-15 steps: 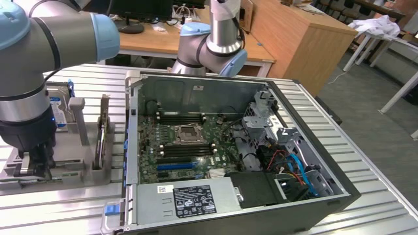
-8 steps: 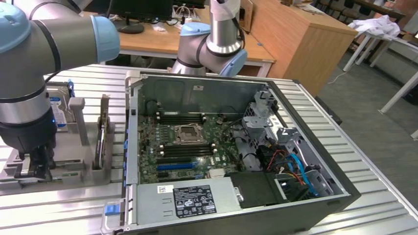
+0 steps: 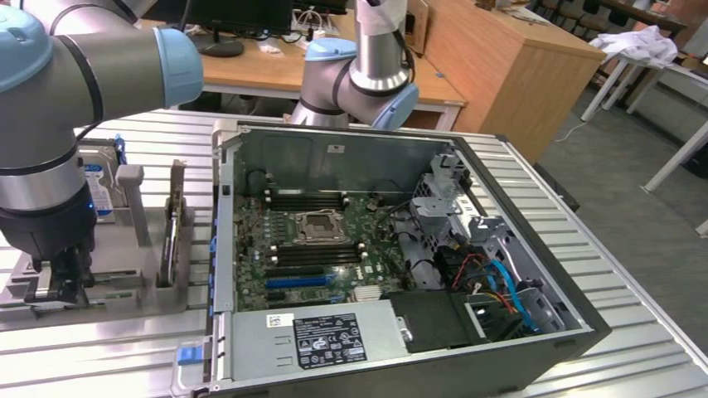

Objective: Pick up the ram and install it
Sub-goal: 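Pick up the ram and move it above insertion slot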

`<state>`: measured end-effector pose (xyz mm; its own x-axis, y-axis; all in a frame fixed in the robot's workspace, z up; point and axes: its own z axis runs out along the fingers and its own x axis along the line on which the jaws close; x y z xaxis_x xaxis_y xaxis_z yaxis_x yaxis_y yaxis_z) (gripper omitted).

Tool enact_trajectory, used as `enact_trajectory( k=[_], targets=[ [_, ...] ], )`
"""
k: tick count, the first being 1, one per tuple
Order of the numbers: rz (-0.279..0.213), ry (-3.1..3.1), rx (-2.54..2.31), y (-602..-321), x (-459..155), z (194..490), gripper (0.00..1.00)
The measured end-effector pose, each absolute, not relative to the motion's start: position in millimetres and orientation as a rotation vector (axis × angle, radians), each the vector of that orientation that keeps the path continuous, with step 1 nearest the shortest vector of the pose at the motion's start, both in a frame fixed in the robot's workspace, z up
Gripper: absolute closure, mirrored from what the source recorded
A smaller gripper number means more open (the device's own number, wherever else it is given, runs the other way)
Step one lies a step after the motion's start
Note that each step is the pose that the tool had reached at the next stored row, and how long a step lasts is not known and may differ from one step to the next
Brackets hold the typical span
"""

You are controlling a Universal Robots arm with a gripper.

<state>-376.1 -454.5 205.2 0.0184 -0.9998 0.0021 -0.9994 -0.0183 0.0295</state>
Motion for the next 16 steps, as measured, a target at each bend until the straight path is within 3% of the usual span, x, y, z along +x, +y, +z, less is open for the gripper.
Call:
enact_trajectory(
  k=[16],
  targets=[
    [-0.03, -2.184, 2.226, -454.5, -371.0, 205.0, 0.64]
  ],
)
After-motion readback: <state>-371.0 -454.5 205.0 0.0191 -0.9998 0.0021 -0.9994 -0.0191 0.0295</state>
